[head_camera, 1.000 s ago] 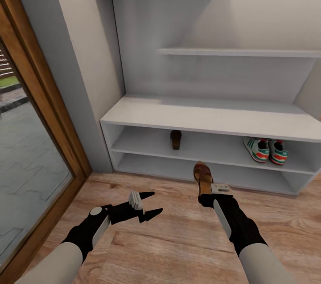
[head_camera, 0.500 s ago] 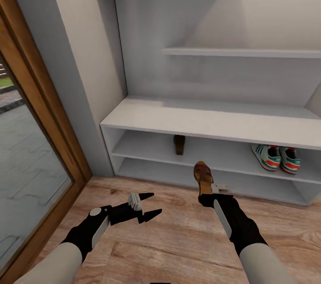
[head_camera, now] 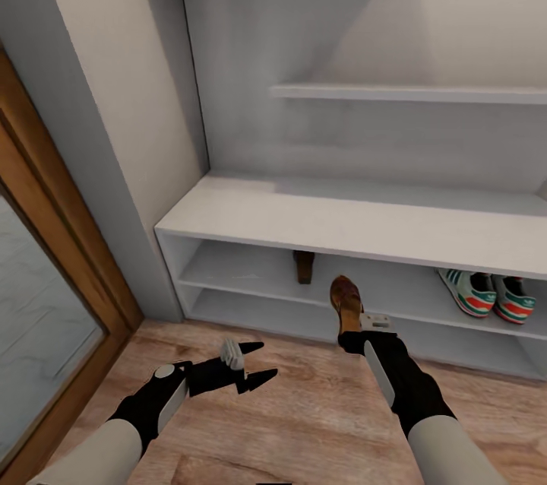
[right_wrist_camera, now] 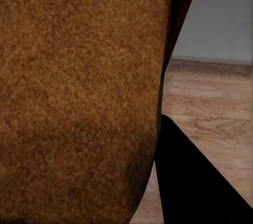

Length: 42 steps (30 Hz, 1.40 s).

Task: Pick up the two gym shoes and the two sandals from the corridor floor and place them onto the hallstand (shoe rack) in the corridor, making sure they are on the rack and not on the floor. Arrange them so the two gym shoes are next to each other and the two sandals are next to each other.

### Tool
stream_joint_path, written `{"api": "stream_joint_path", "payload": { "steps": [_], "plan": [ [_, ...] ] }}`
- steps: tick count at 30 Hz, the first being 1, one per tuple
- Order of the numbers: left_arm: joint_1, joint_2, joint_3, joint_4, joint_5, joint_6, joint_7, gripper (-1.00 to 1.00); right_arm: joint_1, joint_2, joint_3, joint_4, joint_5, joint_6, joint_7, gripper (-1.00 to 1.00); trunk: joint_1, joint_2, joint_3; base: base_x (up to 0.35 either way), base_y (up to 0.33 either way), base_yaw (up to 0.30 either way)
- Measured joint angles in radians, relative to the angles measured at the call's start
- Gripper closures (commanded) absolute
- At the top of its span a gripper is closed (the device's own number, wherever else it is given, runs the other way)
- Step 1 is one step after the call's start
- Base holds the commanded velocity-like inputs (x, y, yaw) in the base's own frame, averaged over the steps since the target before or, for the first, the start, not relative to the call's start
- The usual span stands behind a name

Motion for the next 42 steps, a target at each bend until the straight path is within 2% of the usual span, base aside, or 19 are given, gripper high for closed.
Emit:
{"api": "stream_joint_path", "payload": {
  "steps": [4, 9, 19, 32, 42],
  "plan": [
    [0.000, -0.009, -0.023, 0.041, -0.003, -0.001, 0.001, -1.00, 0.000, 0.000, 0.000, 0.000, 0.000, 0.000, 0.000, 1.00, 0.000, 0.000, 0.000, 0.051, -0.015, 0.000],
    [0.000, -0.014, -0.028, 0.065, -0.003, -0.002, 0.002, -1.00, 0.000, 0.001, 0.000, 0.001, 0.000, 0.000, 0.000, 1.00, 0.000, 0.000, 0.000, 0.203, -0.002, 0.000],
    [0.000, -0.014, -0.028, 0.068, -0.002, -0.001, 0.002, -1.00, 0.000, 0.001, 0.000, 0.000, 0.000, 0.000, 0.000, 1.00, 0.000, 0.000, 0.000, 0.319, 0.039, 0.000],
    [0.000, -0.022, -0.028, 0.137, -0.004, -0.002, 0.002, -1.00, 0.000, 0.001, 0.000, 0.001, 0.000, 0.000, -0.001, 1.00, 0.000, 0.000, 0.000, 0.127, 0.009, 0.000],
    [0.000, -0.026, -0.027, 0.149, -0.004, -0.002, 0.002, -1.00, 0.000, 0.001, 0.000, 0.001, 0.000, 0.000, -0.001, 1.00, 0.000, 0.000, 0.000, 0.070, -0.007, 0.000]
  ]
}}
